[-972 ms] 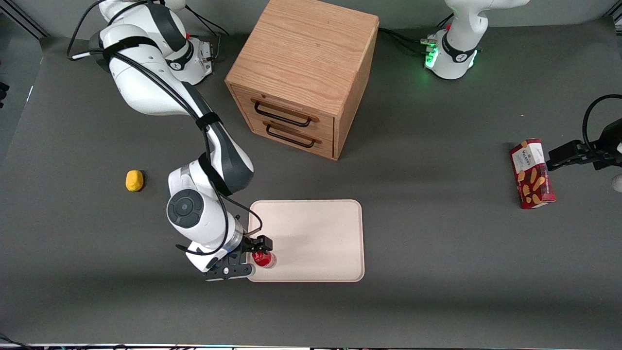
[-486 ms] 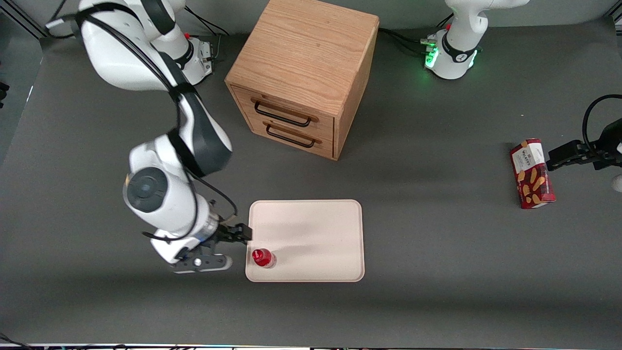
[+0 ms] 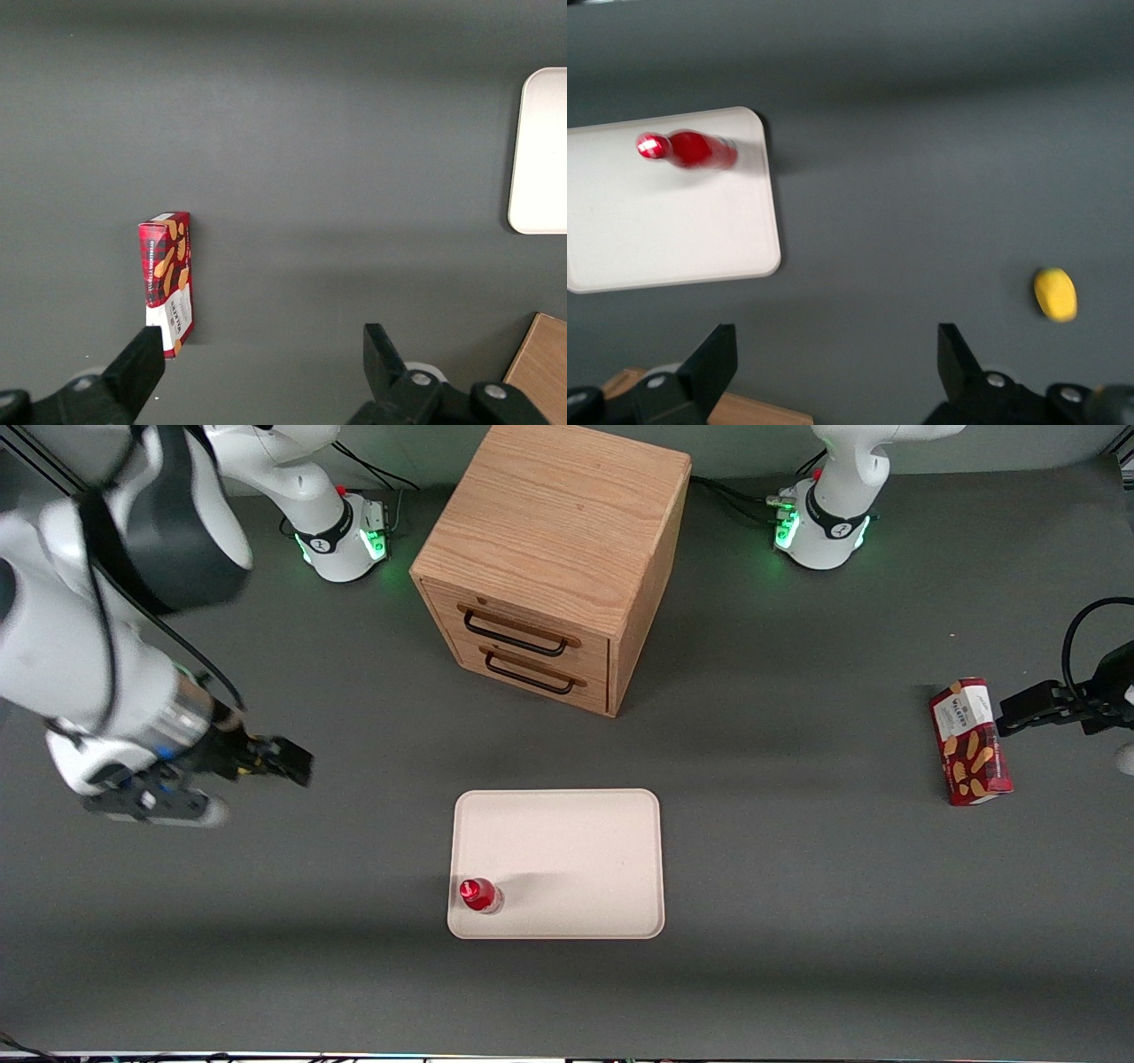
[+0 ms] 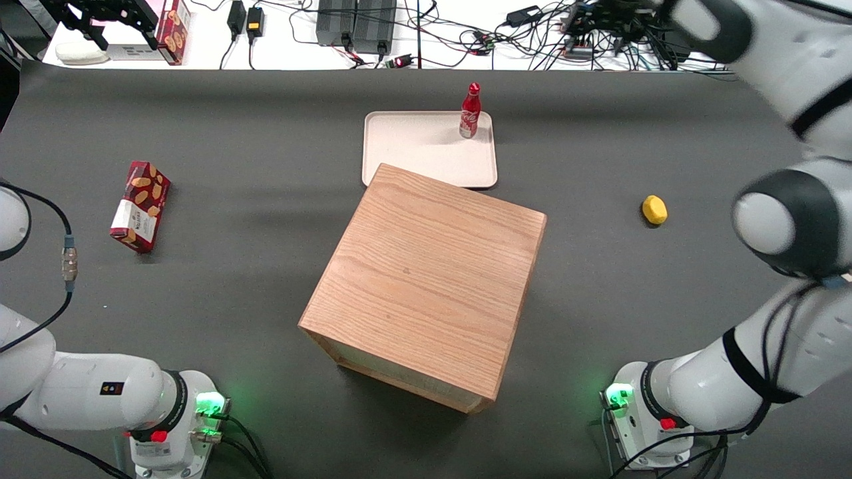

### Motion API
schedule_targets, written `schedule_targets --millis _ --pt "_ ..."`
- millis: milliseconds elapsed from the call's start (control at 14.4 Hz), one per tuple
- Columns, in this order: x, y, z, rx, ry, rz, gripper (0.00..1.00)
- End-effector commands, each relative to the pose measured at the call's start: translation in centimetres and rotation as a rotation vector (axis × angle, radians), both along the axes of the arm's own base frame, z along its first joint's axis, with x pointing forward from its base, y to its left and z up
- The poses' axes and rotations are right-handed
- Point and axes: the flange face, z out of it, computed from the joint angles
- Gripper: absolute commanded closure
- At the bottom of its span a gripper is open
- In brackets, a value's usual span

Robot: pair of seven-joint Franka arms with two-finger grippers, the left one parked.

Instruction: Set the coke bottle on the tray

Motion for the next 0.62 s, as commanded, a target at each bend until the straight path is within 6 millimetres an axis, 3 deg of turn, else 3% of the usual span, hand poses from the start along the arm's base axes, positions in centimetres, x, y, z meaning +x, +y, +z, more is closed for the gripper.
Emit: schedule_targets --millis 0,139,278,417,556 --pt "-8.0 -2.8 0.8 0.042 0.044 -0.009 0.0" --pt "-10.6 -4.8 2.8 0.044 0.07 -0.017 0.0" --pt "-11.8 -6.3 4.4 0.015 0.07 -0.026 0.0" --pt "-12.0 -7.6 5.4 -0.072 0.036 -0.014 0.0" --pt "-11.1 -8.4 4.5 -0.077 0.049 0.028 0.0"
